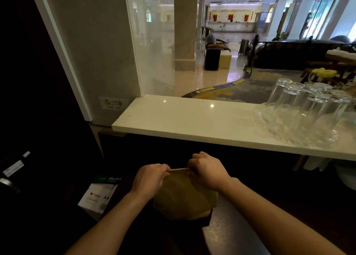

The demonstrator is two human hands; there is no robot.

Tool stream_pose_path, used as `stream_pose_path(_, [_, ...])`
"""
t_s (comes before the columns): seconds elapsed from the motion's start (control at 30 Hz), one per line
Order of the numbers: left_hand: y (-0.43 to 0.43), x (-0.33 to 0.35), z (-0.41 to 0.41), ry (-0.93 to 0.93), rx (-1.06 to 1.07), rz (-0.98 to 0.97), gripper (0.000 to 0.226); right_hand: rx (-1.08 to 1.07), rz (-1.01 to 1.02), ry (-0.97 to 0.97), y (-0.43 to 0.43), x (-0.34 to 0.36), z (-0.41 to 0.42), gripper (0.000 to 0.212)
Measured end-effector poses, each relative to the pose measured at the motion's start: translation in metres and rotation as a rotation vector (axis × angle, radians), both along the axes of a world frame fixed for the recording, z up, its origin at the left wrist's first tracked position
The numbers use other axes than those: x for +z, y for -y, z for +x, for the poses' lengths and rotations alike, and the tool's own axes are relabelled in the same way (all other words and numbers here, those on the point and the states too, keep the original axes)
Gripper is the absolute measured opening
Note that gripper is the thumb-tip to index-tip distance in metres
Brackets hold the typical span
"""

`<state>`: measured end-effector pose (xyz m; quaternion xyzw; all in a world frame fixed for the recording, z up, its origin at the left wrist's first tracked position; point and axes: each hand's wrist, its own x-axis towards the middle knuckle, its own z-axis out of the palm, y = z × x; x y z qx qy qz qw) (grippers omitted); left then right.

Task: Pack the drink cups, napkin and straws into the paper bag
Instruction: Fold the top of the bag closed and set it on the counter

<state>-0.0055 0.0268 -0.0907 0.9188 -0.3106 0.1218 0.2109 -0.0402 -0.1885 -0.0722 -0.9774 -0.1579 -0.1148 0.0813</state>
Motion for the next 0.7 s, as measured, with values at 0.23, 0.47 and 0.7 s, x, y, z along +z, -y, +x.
stream_pose_path(0.23, [-0.011, 0.001, -0.003, -0.074, -0.013, -0.124, 0.015, -0.008, 0.028, -0.005, -0.015, 0.000, 0.001, 0.023])
stream_pose_path(0.47, [-0.011, -0.002, -0.009, -0.017, 0.018, -0.167, 0.010, -0.038, -0.015, -0.028, 0.009, -0.002, -0.006, 0.026])
stream_pose_path(0.7, [-0.016, -0.005, -0.002, -0.083, 0.056, -0.183, 0.015, -0.140, 0.035, -0.072, 0.051, -0.001, -0.018, 0.024])
